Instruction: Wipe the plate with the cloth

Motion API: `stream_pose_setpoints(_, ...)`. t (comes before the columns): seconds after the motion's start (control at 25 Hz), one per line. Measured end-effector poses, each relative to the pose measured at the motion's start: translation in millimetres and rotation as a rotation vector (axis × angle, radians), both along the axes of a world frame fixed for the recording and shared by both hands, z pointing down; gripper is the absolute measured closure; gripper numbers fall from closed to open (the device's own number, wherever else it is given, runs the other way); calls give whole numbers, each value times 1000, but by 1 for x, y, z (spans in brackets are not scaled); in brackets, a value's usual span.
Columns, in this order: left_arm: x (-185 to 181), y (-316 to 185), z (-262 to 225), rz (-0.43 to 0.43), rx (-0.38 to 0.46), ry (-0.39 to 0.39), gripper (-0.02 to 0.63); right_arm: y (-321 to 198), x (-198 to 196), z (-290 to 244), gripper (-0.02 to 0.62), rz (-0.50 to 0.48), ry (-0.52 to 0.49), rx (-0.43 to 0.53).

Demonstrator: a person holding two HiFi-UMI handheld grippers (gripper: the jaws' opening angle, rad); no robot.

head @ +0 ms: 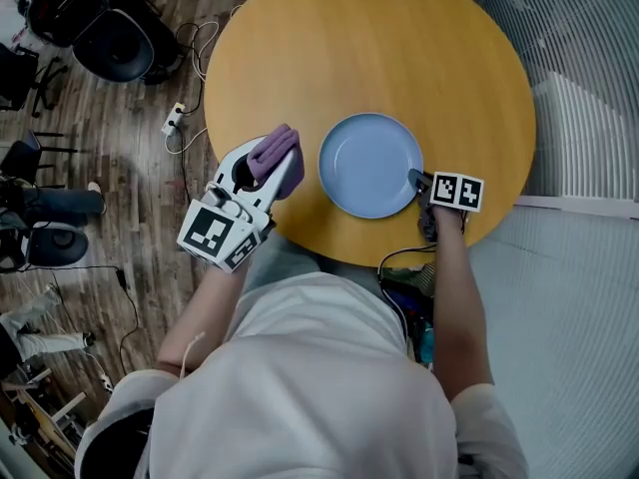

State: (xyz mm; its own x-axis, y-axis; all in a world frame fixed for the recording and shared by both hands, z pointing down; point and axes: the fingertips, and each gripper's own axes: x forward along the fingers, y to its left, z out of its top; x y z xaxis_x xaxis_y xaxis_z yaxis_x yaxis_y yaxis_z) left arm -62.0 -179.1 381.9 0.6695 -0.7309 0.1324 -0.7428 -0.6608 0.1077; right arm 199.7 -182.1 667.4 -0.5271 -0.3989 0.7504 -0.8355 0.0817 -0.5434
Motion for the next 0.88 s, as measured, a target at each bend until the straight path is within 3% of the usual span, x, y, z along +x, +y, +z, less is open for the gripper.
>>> stream_pose_setpoints(0.28,1,9,4,8,-7,-6,522,-2,-9,-12,557,29,-134,68)
stream_pose_setpoints(0.52,1,11,-4,14,12,-5,522,-4,-20,-30,558,-68,-92,132)
stream_pose_setpoints(0.88,0,14,-7,26,25,-7,522,-14,-29,-77,557,-72,-83,280)
